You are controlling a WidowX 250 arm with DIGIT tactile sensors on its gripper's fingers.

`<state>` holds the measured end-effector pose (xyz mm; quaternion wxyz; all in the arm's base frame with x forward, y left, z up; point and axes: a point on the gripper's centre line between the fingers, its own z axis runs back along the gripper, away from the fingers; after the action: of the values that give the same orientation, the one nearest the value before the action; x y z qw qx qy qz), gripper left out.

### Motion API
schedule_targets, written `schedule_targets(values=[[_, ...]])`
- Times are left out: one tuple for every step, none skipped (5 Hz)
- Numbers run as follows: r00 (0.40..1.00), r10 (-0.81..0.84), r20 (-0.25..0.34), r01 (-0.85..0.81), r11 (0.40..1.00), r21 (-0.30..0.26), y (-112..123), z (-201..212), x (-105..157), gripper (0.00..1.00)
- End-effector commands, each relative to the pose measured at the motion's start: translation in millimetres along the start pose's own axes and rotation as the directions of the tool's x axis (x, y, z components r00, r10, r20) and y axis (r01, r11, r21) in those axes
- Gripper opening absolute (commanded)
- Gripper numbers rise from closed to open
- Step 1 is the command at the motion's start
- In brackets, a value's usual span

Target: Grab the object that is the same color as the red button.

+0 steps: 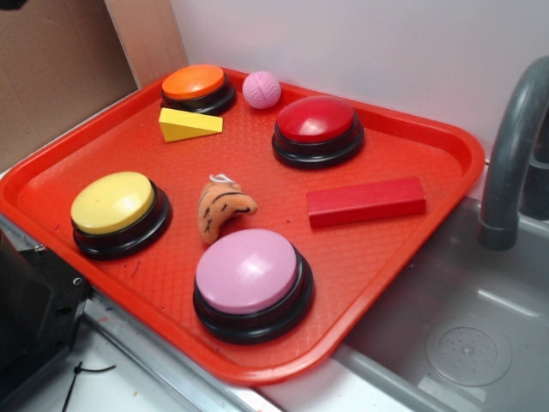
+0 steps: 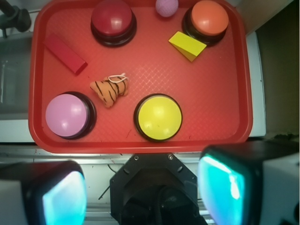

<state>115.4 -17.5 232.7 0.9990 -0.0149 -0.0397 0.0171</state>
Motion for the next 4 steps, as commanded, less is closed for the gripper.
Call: schedule_targets(values=[[0.97, -0.238, 0.058, 0.231, 0.967, 0.107, -28, -14, 38, 1.0], [0.941, -0.335, 0.047, 0.326, 0.935, 0.137, -42, -29, 56, 1.0], [0.898, -0.432, 0.089, 0.425, 0.901, 0.084, -61, -54, 82, 1.0], [0.878, -0.455, 0.148, 0.452, 0.89, 0.057, -76, -83, 107, 1.0]])
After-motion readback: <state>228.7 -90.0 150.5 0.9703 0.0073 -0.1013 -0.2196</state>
